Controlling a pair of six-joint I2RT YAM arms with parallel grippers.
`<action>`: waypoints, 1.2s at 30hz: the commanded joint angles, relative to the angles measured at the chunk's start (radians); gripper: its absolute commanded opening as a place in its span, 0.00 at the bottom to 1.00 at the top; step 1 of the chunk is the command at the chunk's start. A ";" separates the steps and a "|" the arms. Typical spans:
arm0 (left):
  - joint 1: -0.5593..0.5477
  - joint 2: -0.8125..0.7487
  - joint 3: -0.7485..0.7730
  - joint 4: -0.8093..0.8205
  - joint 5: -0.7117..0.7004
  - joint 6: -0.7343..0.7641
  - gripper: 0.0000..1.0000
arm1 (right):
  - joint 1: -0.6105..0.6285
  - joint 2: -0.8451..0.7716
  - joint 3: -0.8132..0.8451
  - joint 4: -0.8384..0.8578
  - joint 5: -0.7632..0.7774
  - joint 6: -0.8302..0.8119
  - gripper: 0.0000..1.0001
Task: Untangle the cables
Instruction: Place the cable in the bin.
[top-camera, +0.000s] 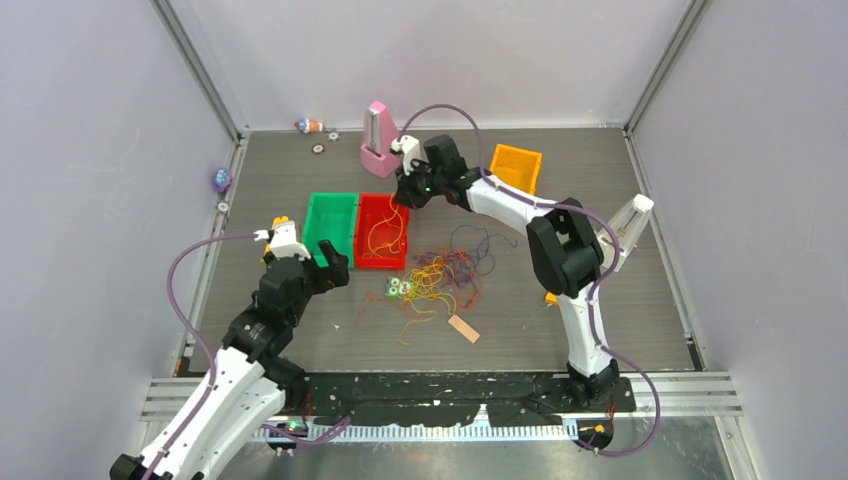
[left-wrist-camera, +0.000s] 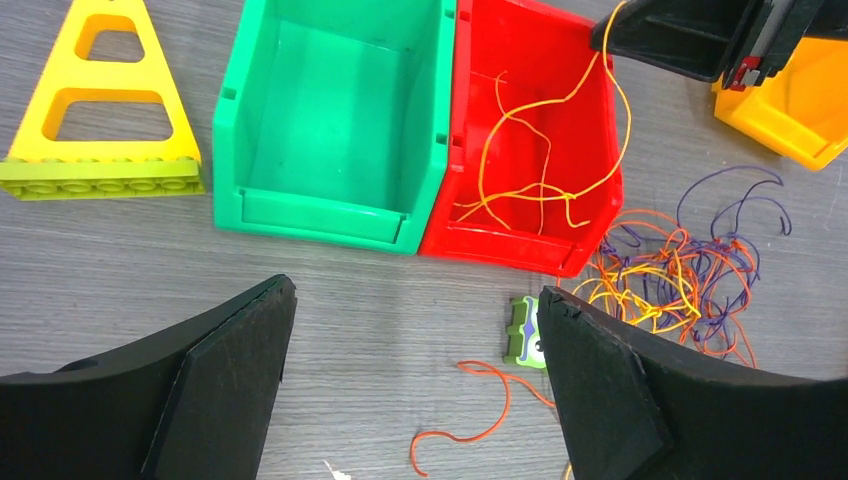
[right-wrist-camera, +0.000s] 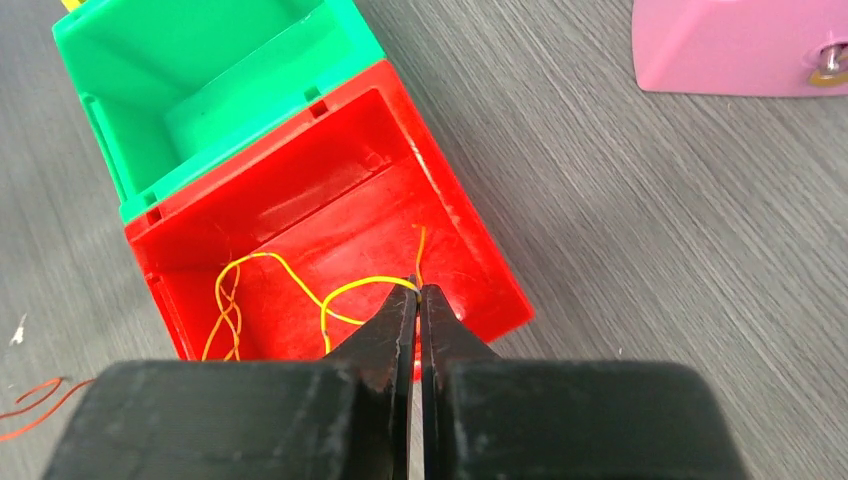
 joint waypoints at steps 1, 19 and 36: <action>0.002 0.056 -0.011 0.101 0.044 -0.018 0.91 | 0.077 -0.073 0.018 -0.057 0.220 -0.069 0.06; 0.002 0.101 0.056 0.028 0.127 -0.069 0.90 | 0.198 0.169 0.432 -0.443 0.527 -0.066 0.26; 0.001 0.154 0.170 -0.069 0.187 -0.079 0.93 | 0.165 -0.069 0.438 -0.525 0.633 0.019 0.67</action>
